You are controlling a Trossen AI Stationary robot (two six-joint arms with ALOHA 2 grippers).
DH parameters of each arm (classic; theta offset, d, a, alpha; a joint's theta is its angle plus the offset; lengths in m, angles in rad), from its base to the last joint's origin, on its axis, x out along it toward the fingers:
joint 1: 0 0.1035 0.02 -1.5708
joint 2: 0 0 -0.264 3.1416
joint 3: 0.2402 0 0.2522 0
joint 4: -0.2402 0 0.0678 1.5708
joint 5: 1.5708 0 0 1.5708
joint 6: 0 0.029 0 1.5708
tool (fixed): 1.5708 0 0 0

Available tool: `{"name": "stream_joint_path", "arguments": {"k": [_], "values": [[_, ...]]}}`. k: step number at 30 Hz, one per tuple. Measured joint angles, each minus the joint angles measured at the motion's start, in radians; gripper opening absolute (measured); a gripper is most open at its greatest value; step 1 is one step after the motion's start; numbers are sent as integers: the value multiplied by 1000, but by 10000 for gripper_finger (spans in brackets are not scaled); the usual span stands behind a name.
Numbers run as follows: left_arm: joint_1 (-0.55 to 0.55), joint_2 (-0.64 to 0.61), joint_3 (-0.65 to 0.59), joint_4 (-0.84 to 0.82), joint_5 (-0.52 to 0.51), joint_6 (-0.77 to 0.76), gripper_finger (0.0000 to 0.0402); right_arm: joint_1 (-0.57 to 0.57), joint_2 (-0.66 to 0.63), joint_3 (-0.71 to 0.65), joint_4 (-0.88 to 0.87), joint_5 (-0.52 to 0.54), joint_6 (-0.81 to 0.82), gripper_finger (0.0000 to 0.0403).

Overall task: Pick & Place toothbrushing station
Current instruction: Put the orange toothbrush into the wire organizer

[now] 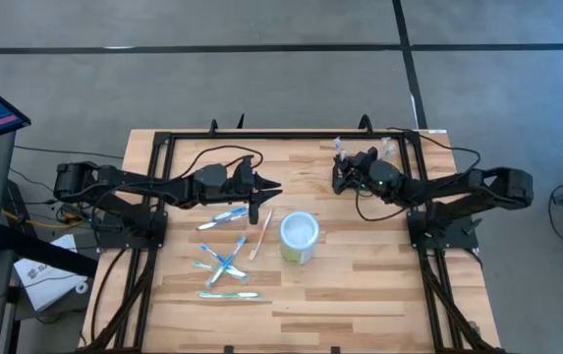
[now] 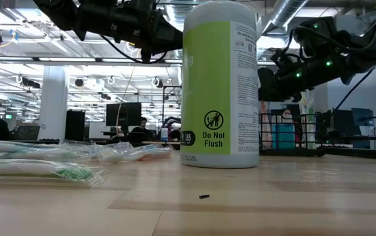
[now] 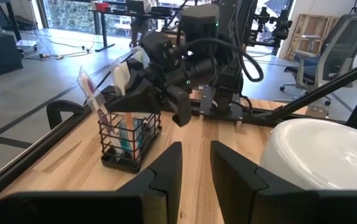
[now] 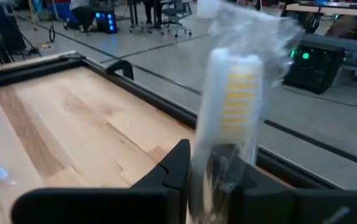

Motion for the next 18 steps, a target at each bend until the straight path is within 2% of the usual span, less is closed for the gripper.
{"name": "stream_joint_path", "arguments": {"k": [11, 18], "values": [[0, 0, 0, -20, 0, 0, 76, 6, -15, 0, -39, 1, -4, 123], [0, 0, 0, -68, 0, -7, 76, 6, -80, 0, -40, 3, -12, 169]]}}
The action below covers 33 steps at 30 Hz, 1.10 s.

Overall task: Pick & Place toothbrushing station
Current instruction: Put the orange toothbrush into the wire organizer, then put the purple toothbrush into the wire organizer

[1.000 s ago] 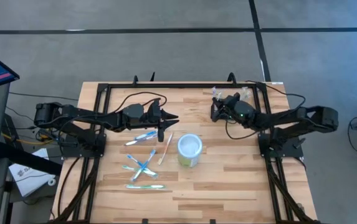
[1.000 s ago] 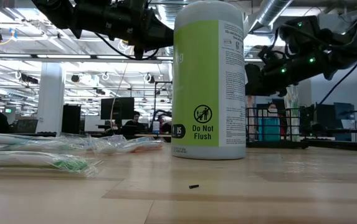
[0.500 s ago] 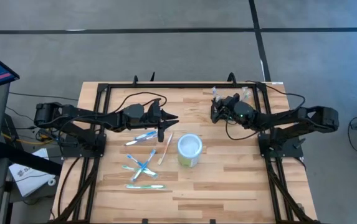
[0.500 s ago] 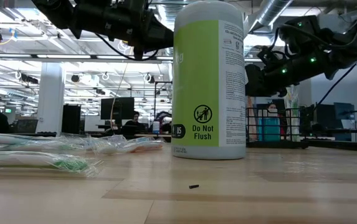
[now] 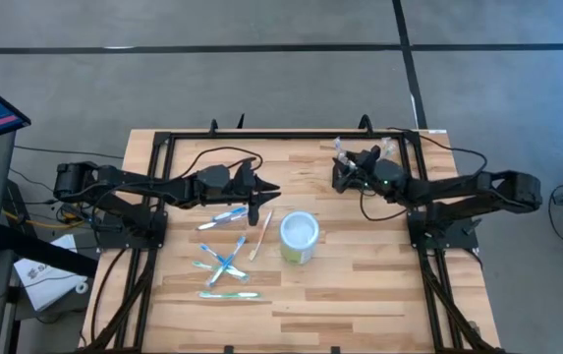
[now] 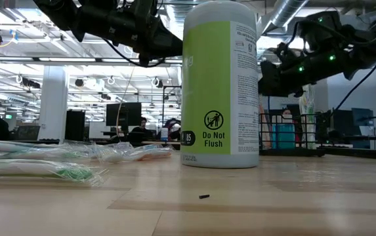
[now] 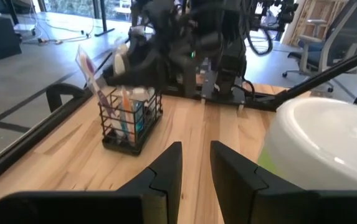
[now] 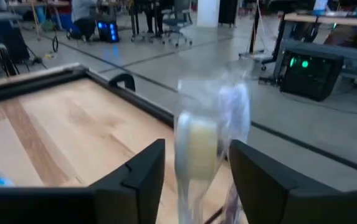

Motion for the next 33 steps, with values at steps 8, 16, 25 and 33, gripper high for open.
{"name": "stream_joint_path", "arguments": {"k": [8, 16, 25, 33], "values": [[0, 0, 0, -51, -2, 1, 76, 65, -108, 0, -72, 3, -4, 174], [0, -43, 0, -248, -5, -15, 76, 172, -198, 0, -76, 10, -81, 157], [0, -150, 1, -521, -9, -68, 76, 251, -268, 0, -130, 132, -153, 148], [-25, -141, 0, -723, -3, -145, 76, 307, -300, 0, -138, 134, -150, 151]]}}
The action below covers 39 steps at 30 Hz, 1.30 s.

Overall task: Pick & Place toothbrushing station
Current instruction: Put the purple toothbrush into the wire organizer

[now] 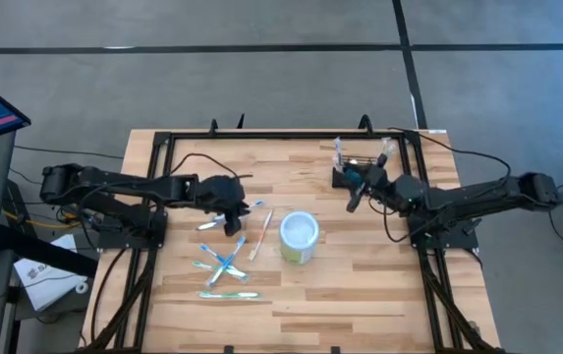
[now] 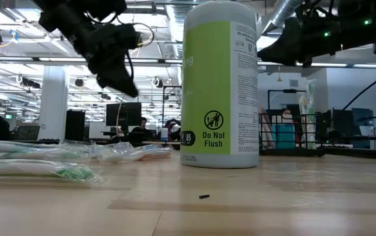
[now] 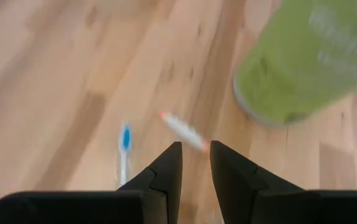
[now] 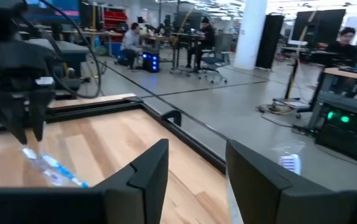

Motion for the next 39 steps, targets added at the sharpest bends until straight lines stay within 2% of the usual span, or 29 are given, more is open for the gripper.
{"name": "stream_joint_path", "arguments": {"k": [11, 24, 34, 39], "values": [[-24, 81, 0, -104, -2, -5, 76, 97, 1, 0, 0, 0, -3, 141], [-22, 208, -1, -125, -41, -5, 76, 157, 2, 18, 2, 0, -26, 137], [-22, 216, -9, -145, -129, -4, 76, 171, 2, 42, -26, 0, -54, 134], [-23, 216, -45, -136, -105, -29, 76, 171, 2, 42, -27, 0, -52, 133]]}}
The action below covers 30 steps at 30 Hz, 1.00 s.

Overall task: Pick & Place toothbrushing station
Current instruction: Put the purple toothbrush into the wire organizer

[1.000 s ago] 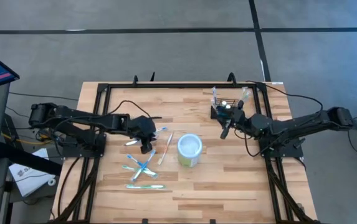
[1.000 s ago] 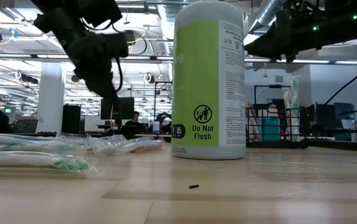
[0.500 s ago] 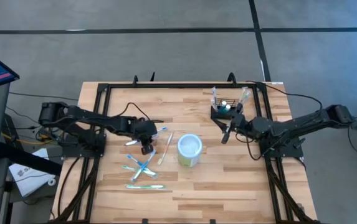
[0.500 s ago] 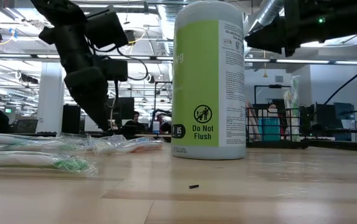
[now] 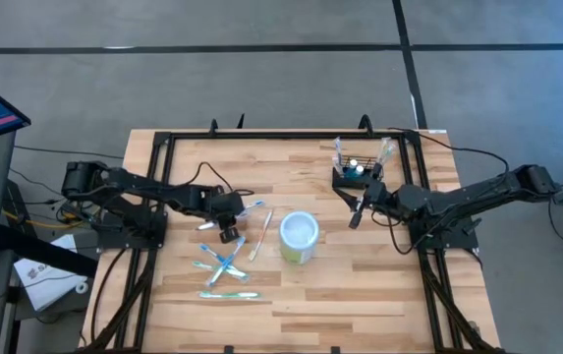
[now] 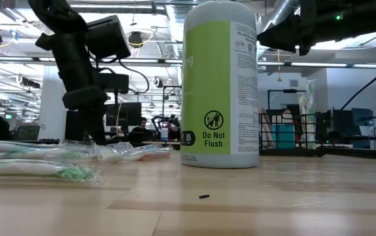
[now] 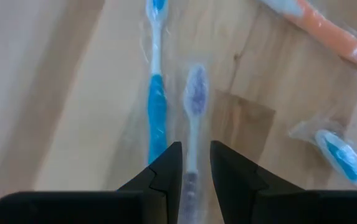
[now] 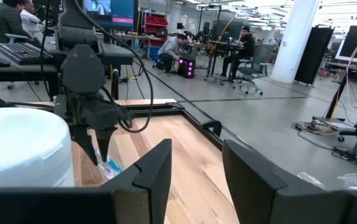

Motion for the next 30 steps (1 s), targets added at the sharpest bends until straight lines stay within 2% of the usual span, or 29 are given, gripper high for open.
{"name": "stream_joint_path", "arguments": {"k": [3, 11, 14, 18, 30], "values": [[-1, 0, -29, 49, 38, -17, 76, 0, 0, 0, 0, 0, 0, 133], [-6, 0, -81, 99, 40, -29, 75, 0, 0, 0, -1, 0, 0, 133], [-6, -2, -89, 109, 38, -33, 59, 0, 10, 0, -3, 0, 0, 133], [-7, -3, -90, 114, 35, -37, 12, 0, 20, 0, 0, 0, 5, 133], [-6, -46, -93, 134, 29, -74, 1, -1, 60, 0, 1, 0, 19, 133]]}}
